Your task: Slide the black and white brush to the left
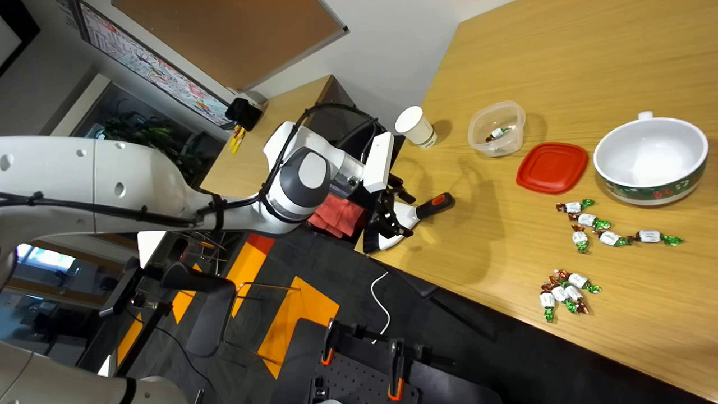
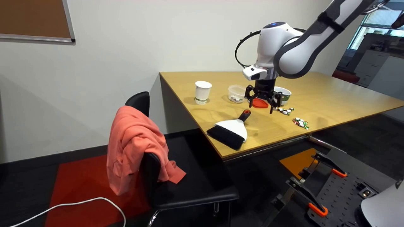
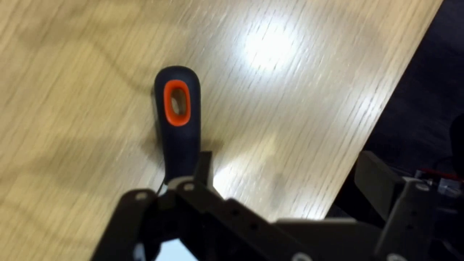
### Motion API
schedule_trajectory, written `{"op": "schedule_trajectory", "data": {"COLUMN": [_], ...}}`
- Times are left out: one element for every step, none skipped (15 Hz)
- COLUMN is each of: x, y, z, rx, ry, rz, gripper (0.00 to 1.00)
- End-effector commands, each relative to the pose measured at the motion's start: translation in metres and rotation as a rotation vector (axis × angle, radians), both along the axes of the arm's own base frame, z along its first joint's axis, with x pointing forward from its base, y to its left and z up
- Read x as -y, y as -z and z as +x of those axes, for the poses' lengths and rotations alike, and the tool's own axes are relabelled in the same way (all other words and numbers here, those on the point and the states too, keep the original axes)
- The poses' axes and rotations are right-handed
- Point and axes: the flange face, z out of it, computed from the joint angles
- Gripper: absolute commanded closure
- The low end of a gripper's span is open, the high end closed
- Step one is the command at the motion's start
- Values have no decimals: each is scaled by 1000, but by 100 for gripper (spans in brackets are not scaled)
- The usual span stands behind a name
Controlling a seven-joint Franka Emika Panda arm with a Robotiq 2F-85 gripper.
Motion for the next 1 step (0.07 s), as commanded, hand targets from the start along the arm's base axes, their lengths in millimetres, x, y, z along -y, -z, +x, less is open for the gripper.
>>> {"op": "schedule_trajectory", "data": {"x": [5], "y": [-32], "z": [-13], "rx": [-5], "ry": [-10], "rz": [9], "gripper": [0]}}
